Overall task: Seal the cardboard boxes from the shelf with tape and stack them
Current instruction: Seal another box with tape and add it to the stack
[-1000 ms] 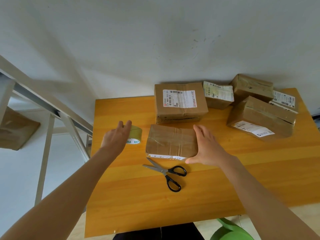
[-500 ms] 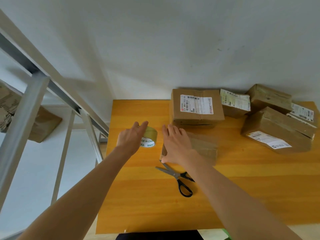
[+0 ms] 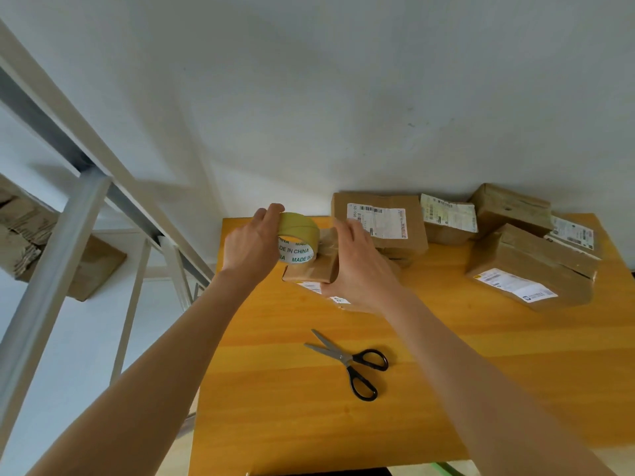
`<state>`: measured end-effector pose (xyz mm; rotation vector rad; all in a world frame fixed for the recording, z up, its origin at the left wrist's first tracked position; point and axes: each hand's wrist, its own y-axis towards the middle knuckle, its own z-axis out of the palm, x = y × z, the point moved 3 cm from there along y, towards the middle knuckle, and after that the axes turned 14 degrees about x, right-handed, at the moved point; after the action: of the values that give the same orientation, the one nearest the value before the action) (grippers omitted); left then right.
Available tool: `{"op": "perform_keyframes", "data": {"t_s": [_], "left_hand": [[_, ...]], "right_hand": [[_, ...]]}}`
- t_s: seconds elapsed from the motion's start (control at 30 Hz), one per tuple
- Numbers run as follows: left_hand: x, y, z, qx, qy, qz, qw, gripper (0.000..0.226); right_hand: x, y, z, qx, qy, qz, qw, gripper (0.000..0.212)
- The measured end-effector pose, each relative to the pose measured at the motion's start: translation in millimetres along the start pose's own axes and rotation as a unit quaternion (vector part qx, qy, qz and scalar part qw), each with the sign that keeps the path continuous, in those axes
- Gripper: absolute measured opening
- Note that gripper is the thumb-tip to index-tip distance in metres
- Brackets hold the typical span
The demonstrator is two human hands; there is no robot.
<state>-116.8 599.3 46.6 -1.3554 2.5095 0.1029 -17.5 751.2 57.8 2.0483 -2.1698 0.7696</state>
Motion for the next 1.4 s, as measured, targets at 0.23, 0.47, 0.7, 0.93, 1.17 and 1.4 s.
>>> {"op": "perform_keyframes", "data": {"t_s": [0.23,0.47,0.7,0.93,1.17,1.4], "left_hand": [[-25,-9,-2,-0.005,-0.049,0.005,0.999,0.034],[-49,-6,12,0.046,-0.326,-0.065,0.942,0.038],[-81,-16,36,0.012,-0.373,-0.048,0.926,0.025],[-94,-16,28,0.058,-0.276,0.023,0.959,0.030],[-87,-10,-2,0.036,-0.018,0.093,0.995,0.031],[-73,-12,-2,0.060,0.129,0.082,0.986,0.033]], "right_hand": [[-24,-20,-1,0.026,0.095,-0.008,0.995,0.118],[-48,-32,3,0.044,0.107,0.010,0.993,0.111],[-66,-44,7,0.025,0.096,0.039,0.994,0.108],[-91,-59,10,0.022,0.091,0.037,0.995,0.110],[-117,-71,14,0.036,0.131,0.049,0.990,0.112],[-126,-77,16,0.032,0.122,0.047,0.991,0.112]]}}
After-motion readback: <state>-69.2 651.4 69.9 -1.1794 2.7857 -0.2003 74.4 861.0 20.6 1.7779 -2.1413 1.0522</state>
